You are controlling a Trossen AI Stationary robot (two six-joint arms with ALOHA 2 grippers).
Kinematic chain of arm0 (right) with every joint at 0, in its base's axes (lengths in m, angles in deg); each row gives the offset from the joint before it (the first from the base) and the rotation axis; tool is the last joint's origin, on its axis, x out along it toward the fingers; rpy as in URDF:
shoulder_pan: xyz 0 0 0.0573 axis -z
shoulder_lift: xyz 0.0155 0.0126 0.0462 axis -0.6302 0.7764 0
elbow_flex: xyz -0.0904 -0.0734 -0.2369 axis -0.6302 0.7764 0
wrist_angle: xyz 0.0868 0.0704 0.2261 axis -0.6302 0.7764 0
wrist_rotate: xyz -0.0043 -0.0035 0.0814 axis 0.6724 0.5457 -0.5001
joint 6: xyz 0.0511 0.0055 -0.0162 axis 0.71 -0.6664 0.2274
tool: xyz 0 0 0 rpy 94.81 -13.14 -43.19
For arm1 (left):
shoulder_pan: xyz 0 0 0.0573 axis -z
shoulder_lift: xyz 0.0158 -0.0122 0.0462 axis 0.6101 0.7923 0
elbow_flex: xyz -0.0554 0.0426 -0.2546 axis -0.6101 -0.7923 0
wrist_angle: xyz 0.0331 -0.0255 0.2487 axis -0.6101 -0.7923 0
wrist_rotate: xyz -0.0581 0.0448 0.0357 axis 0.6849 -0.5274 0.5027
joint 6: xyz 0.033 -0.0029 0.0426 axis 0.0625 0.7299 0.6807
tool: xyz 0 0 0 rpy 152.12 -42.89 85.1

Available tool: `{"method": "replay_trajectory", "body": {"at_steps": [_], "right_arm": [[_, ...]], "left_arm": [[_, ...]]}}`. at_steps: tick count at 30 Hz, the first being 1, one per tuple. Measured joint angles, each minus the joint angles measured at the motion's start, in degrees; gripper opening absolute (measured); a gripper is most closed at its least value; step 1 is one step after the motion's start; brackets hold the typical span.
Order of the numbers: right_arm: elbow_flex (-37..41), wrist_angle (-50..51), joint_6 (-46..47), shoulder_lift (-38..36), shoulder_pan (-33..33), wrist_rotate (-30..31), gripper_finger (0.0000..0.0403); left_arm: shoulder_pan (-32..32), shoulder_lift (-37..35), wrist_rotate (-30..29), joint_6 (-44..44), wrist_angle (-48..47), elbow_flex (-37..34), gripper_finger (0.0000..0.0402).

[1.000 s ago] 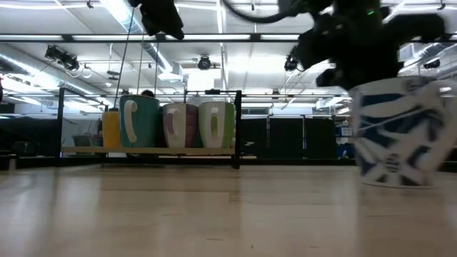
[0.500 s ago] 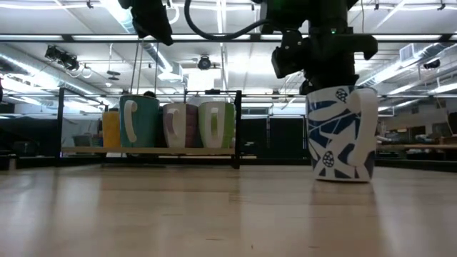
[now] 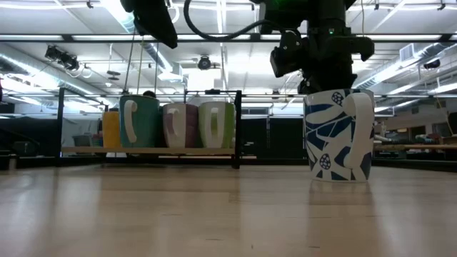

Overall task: Place coffee mugs
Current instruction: Put the blue patterned mug on the shelf

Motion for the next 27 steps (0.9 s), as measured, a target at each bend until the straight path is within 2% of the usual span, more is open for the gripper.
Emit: {"method": "replay_trajectory", "body": {"at_steps": [4,10,14,18,21,27], "right_arm": [[-2.4,1.5,-1.3,0.0,-0.1,0.1,0.011],[-6.8,8.7,-2.7,0.0,-0.1,1.1,0.0145],[-7.9,11.9,-3.0,-2.2,-0.3,2.5,0.0157],[-7.8,13.5,-1.2,-7.4,-1.0,5.1,0.0159],[-7.5,12.1,0.8,-12.7,-2.5,9.5,0.0159],[-7.4,10.3,8.7,-21.7,-7.0,18.5,0.0159]], "left_arm": [[2.6,0.0,-6.3,0.8,2.2,-2.2,0.0137],[5.7,0.0,-8.5,0.4,4.1,-4.3,0.0137],[8.0,-1.0,-11.6,-0.8,7.0,-8.2,0.0137],[10.0,-1.4,-11.7,-1.2,17.7,-15.1,0.0137],[11.2,-1.4,-11.2,0.2,30.9,-20.5,0.0137],[12.2,3.3,-3.8,0.0,59.0,-29.0,0.0137]]}}
